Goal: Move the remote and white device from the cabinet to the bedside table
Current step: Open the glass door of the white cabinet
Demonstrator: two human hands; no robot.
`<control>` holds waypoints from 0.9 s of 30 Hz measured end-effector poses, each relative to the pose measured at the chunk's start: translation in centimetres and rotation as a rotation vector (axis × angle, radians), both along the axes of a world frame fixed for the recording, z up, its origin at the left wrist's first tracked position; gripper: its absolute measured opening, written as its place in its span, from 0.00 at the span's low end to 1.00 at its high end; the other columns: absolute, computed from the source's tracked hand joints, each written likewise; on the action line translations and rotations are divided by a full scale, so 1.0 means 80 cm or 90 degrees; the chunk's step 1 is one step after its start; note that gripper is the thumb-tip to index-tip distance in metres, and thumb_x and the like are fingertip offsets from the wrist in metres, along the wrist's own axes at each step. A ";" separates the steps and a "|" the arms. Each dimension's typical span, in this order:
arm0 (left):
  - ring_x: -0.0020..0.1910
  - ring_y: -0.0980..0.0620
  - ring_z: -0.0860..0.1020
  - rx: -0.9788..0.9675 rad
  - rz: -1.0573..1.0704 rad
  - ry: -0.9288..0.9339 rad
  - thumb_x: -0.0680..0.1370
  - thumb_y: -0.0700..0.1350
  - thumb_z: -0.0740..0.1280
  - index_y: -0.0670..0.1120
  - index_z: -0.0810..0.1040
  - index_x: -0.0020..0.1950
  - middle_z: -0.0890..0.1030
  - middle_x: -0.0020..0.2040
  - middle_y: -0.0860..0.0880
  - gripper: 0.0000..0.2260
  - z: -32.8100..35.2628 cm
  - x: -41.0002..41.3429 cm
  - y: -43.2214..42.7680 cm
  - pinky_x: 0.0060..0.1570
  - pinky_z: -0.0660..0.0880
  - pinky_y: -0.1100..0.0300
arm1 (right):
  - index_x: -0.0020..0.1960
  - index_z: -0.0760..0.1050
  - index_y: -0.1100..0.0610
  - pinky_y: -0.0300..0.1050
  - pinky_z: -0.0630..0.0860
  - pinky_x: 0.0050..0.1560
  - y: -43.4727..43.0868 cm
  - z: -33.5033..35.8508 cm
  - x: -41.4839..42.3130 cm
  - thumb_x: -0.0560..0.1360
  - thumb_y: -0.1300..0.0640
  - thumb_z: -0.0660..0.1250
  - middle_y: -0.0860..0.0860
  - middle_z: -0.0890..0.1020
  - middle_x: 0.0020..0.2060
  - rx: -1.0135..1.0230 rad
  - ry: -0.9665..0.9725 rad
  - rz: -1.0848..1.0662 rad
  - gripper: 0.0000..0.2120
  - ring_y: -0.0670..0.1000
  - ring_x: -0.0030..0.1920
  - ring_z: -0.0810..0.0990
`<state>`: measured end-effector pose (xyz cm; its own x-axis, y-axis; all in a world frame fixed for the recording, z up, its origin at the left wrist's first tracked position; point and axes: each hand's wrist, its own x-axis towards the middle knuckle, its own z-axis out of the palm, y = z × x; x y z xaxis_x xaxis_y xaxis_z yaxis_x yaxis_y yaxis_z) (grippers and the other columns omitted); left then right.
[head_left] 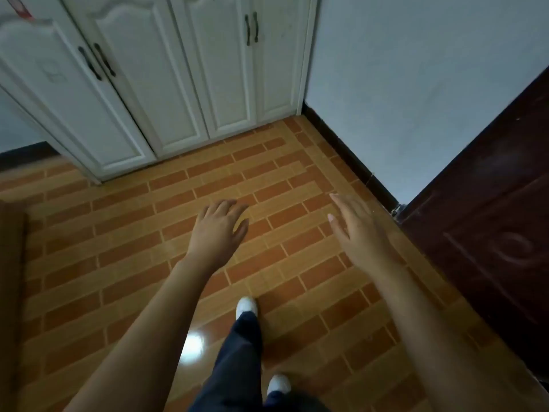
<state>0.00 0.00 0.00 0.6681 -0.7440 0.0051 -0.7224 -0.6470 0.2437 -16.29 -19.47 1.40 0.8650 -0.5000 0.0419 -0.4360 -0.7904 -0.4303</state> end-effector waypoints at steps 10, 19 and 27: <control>0.67 0.45 0.65 -0.009 -0.015 -0.014 0.79 0.51 0.56 0.49 0.66 0.69 0.71 0.67 0.45 0.18 -0.004 0.180 -0.070 0.65 0.62 0.49 | 0.71 0.58 0.51 0.46 0.62 0.67 -0.071 0.007 0.186 0.79 0.49 0.53 0.50 0.65 0.71 -0.028 0.015 0.021 0.21 0.50 0.71 0.61; 0.66 0.46 0.67 -0.023 -0.030 0.023 0.79 0.50 0.57 0.50 0.66 0.68 0.72 0.66 0.47 0.17 0.003 0.324 -0.149 0.64 0.63 0.49 | 0.69 0.62 0.53 0.53 0.66 0.68 -0.143 0.017 0.317 0.78 0.50 0.55 0.51 0.70 0.68 0.017 -0.075 -0.027 0.20 0.51 0.69 0.64; 0.64 0.45 0.69 -0.037 -0.036 0.027 0.79 0.49 0.59 0.48 0.68 0.67 0.74 0.64 0.46 0.17 -0.011 0.423 -0.246 0.61 0.66 0.48 | 0.68 0.65 0.55 0.45 0.65 0.64 -0.247 0.013 0.414 0.78 0.53 0.56 0.53 0.73 0.65 -0.007 -0.122 -0.027 0.19 0.52 0.67 0.67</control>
